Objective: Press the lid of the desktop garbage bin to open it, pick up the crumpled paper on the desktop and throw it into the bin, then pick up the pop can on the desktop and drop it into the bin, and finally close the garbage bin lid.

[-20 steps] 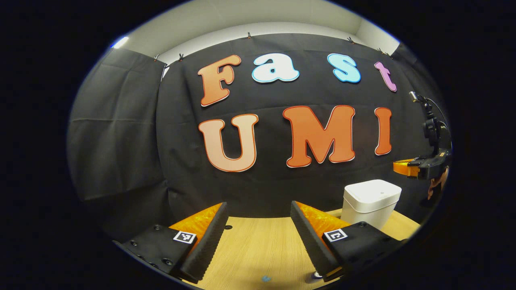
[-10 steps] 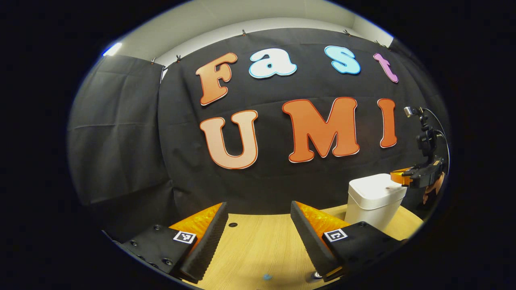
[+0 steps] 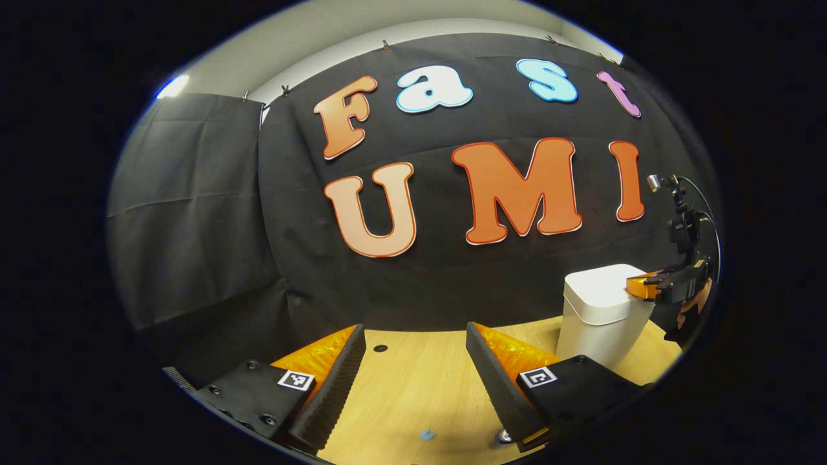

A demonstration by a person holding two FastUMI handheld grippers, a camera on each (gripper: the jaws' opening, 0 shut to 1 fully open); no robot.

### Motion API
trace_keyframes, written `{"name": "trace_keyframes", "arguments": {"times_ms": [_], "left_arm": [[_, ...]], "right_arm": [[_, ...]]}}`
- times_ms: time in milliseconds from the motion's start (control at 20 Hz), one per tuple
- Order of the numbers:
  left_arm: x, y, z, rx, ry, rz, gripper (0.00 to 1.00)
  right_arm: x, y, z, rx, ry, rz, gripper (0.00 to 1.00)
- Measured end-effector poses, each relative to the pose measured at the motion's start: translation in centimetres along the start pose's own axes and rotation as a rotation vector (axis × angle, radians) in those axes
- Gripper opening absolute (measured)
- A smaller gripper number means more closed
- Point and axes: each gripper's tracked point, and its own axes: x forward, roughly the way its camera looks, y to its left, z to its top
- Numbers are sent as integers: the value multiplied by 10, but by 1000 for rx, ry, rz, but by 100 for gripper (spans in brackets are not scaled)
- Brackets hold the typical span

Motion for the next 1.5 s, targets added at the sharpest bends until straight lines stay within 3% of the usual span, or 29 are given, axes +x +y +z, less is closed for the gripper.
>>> {"name": "trace_keyframes", "arguments": {"times_ms": [150, 400, 800, 950, 1250, 1500], "left_arm": [[-1, -7, -4, 10, 19, -2, 100], [2, -10, -5, 12, 23, -19, 99], [30, 8, -1, -5, -12, -104, 99], [43, 12, -10, -18, 3, -154, 99], [61, 7, -43, -57, 81, -267, 99], [62, -13, -89, -45, 215, -384, 99]], "right_arm": [[-1, -1, 0, -19, -14, 12, 1], [2, -3, -6, 65, 32, 35, 1], [-21, 14, 12, -6, 1, 2, 1], [-37, 19, 21, -29, -25, -25, 1], [-70, 51, 10, -43, -22, -2, 1], [-91, 90, -10, -8, 7, 71, 2]]}}
